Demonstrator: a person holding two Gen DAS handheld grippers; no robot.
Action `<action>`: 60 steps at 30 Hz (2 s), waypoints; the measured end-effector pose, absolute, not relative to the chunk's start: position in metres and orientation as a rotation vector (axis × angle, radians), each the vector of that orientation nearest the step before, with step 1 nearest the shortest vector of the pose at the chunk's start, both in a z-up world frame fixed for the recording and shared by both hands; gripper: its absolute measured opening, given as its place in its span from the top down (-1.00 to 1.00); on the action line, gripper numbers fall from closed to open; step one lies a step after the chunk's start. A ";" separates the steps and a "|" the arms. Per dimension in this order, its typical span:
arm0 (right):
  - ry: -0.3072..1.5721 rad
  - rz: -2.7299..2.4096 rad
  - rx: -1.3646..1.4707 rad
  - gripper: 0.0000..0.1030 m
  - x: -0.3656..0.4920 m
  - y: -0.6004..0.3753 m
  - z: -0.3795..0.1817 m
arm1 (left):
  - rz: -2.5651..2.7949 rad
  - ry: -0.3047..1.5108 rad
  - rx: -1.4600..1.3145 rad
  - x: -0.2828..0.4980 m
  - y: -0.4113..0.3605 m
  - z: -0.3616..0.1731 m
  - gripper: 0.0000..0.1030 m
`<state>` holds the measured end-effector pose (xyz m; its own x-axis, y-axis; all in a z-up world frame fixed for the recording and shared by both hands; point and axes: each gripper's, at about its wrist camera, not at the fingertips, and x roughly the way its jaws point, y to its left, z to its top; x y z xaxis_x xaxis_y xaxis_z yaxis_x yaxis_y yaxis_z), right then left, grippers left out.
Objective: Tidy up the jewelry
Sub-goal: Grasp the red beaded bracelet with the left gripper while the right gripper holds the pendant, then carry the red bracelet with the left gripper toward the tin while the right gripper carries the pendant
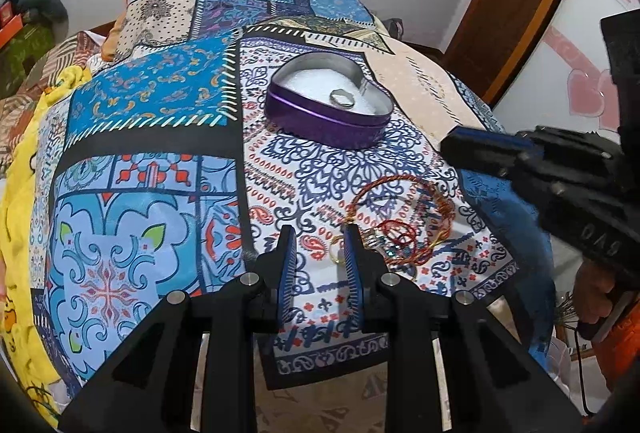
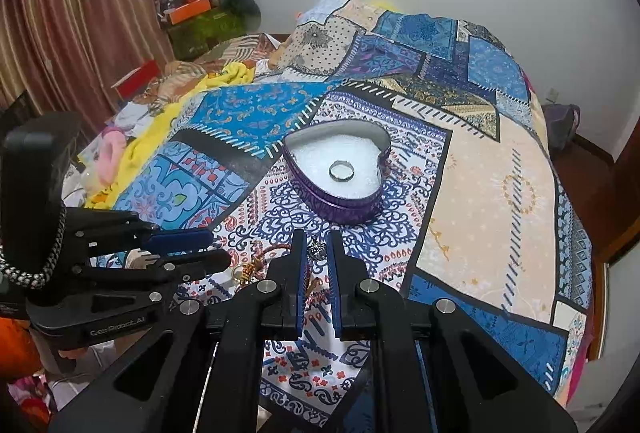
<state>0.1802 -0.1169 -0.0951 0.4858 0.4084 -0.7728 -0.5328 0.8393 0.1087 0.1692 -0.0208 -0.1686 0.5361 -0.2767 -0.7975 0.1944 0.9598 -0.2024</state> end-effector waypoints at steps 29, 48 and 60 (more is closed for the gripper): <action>0.897 0.606 -0.142 0.82 0.170 -0.117 -0.107 | -0.321 1.051 -0.179 0.215 -0.035 -0.182 0.90; 0.831 0.663 -0.070 0.83 0.169 -0.107 -0.074 | -0.244 0.819 -0.045 0.172 -0.027 -0.120 0.90; 0.779 0.620 -0.042 0.83 0.174 -0.117 -0.057 | -0.226 0.781 -0.017 0.167 -0.033 -0.116 0.90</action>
